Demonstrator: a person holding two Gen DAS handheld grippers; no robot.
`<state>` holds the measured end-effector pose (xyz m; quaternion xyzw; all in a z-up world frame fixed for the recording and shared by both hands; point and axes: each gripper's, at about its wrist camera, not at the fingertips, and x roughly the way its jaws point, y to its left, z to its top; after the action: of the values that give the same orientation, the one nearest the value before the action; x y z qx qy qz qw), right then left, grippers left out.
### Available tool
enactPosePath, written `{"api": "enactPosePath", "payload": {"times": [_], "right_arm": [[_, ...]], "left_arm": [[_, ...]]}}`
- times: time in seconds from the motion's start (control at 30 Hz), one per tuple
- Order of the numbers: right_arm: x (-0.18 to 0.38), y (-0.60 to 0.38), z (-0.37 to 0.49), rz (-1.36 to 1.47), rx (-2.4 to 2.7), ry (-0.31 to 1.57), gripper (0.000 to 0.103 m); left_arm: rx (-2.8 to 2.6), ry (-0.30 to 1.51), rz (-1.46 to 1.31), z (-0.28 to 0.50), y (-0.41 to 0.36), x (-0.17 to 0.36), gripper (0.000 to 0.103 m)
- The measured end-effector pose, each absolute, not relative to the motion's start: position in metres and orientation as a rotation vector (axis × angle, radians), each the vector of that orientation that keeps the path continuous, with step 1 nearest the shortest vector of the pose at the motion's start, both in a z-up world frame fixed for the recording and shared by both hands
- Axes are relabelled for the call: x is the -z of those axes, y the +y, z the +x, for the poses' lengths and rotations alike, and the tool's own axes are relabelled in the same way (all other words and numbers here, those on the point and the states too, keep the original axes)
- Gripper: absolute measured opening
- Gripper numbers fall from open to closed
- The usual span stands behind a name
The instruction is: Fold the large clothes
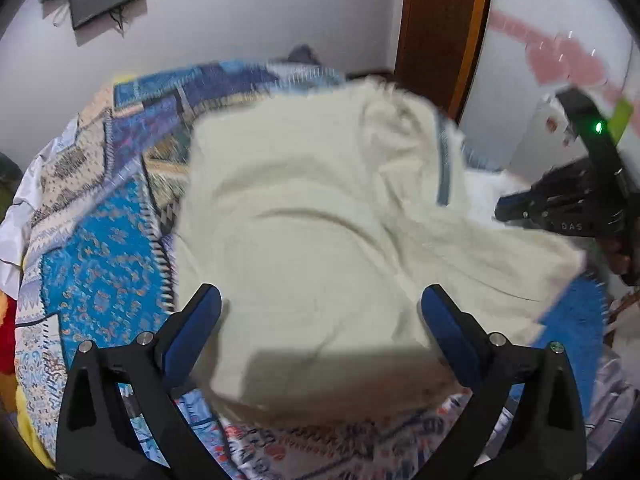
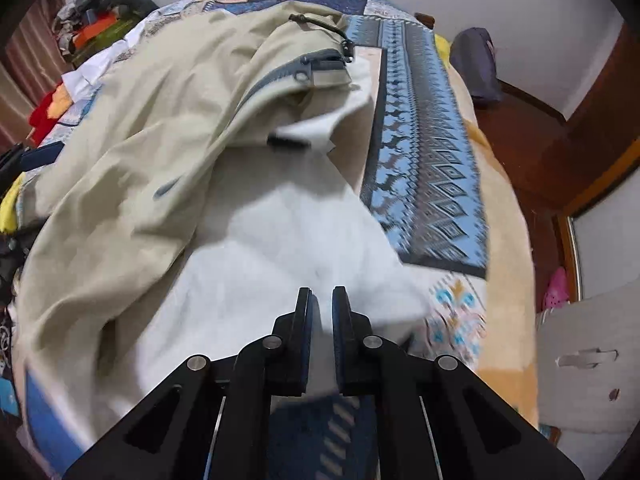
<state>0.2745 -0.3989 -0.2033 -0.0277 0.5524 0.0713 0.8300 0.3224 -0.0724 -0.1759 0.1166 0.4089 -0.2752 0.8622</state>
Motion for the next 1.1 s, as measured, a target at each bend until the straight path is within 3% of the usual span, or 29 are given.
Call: {"api": "enactPosePath", "payload": {"times": [0.2, 0.43, 0.5, 0.6, 0.83, 1.1], "right_arm": [[0.156, -0.448, 0.246, 0.208, -0.167, 1.069, 0.005], [0.182, -0.476, 0.227, 0.563, -0.214, 1.162, 0.005], [0.196, -0.471, 0.231, 0.589, -0.2, 1.19, 0.005], [0.22, -0.468, 0.248, 0.651, -0.213, 1.236, 0.005], [0.249, -0.445, 0.302, 0.812, -0.354, 1.255, 0.005], [0.251, -0.408, 0.352, 0.739, -0.389, 1.269, 0.004]], "left_arm": [[0.533, 0.813, 0.076, 0.363, -0.013, 0.146, 0.103], [0.615, 1.301, -0.416, 0.464, 0.027, 0.243, 0.103], [0.661, 1.341, -0.481, 0.47, 0.022, 0.26, 0.103], [0.793, 1.369, -0.591, 0.477, 0.004, 0.277, 0.103], [0.814, 1.36, -0.53, 0.481, -0.021, 0.274, 0.103], [0.711, 1.29, -0.593, 0.447, 0.003, 0.26, 0.086]]}}
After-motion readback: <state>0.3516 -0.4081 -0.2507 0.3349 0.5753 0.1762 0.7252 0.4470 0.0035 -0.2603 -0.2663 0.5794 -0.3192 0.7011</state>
